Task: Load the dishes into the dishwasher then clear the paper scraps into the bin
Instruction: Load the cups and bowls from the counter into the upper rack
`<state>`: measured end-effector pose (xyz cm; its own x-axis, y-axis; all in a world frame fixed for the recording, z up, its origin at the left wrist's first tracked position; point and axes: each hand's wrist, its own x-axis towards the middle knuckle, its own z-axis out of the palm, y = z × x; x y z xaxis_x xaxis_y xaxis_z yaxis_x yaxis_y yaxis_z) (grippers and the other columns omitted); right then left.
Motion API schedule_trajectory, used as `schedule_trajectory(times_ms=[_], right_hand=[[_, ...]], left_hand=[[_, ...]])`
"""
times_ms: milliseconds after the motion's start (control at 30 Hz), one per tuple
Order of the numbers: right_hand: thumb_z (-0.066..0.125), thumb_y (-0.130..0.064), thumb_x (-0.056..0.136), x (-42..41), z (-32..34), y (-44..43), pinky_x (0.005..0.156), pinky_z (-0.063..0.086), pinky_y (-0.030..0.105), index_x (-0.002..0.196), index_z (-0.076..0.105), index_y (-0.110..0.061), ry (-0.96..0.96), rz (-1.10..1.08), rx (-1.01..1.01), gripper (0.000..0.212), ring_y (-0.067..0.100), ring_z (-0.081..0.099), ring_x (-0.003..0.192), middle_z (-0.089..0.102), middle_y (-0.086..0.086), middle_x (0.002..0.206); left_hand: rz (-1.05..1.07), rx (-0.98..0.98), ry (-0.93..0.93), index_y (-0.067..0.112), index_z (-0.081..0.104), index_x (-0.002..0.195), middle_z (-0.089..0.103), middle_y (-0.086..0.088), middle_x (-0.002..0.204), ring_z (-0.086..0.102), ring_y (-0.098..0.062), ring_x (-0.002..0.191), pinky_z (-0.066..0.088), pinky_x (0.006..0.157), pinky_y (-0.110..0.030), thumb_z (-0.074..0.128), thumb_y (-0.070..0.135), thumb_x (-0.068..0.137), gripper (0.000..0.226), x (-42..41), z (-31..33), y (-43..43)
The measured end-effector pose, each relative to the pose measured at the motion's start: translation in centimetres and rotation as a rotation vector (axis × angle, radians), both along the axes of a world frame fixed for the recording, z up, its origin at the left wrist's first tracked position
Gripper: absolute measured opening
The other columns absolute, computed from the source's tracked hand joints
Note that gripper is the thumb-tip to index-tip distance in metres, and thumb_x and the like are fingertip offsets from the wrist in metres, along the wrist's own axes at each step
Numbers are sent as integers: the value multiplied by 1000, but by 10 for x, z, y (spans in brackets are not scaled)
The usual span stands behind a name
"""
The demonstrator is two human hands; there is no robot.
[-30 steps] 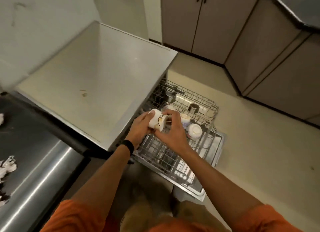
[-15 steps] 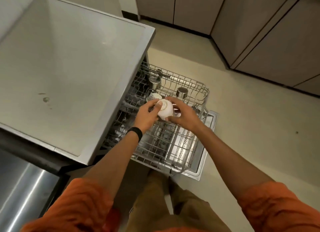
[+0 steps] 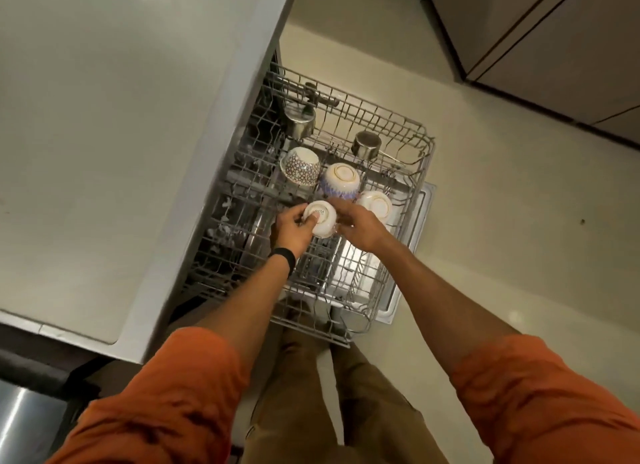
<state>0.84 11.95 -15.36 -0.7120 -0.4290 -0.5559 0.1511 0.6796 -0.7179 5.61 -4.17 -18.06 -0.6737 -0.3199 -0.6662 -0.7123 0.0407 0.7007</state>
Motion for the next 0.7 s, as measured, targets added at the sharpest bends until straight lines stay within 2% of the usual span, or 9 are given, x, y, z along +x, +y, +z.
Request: schedule_trajectory(times_ms=[133, 233, 300, 400, 500, 700], right_hand=[[55, 3, 96, -5, -24, -2, 111, 46, 41, 144, 57, -12, -67, -45, 23, 50, 21, 55, 131, 60, 5, 143], [54, -8, 102, -6, -29, -7, 104, 50, 41, 141, 59, -10, -85, -84, 71, 39, 25, 62, 120, 66, 9, 133], [58, -12, 102, -4, -32, -10, 103, 49, 38, 142, 57, -7, -99, -98, 104, 40, 26, 62, 121, 66, 12, 133], [62, -13, 100, 3, -43, -13, 105, 49, 43, 143, 55, -8, -112, -93, 153, 44, 28, 61, 124, 64, 13, 137], [63, -12, 97, 9, -50, -16, 98, 51, 39, 138, 60, -9, -89, -70, 221, 41, 30, 64, 119, 67, 14, 131], [66, -12, 94, 14, -56, -20, 94, 53, 38, 134, 63, -12, -62, -76, 276, 40, 30, 67, 112, 71, 11, 125]], left_hand=[[-55, -110, -34, 20, 73, 117, 73, -2, 112, 67, -26, 102, 56, 94, -48, 76, 22, 90, 28, -2, -28, 1], [-107, -149, -62, 20, 73, 119, 73, -1, 112, 67, -25, 102, 56, 93, -45, 74, 23, 92, 28, -2, -34, 2], [-145, -153, -70, 19, 71, 124, 72, -3, 118, 67, -25, 105, 56, 95, -45, 73, 21, 92, 32, 0, -38, 3], [-196, -200, -101, 17, 68, 129, 63, -7, 131, 64, -28, 113, 53, 100, -44, 73, 17, 92, 38, 4, -46, 7], [-215, -232, -136, 16, 66, 133, 51, -11, 133, 62, -32, 114, 51, 102, -42, 71, 14, 93, 41, 9, -48, 10], [-269, -236, -105, 20, 63, 138, 51, -11, 135, 60, -30, 116, 50, 103, -40, 70, 15, 95, 44, 15, -51, 8]])
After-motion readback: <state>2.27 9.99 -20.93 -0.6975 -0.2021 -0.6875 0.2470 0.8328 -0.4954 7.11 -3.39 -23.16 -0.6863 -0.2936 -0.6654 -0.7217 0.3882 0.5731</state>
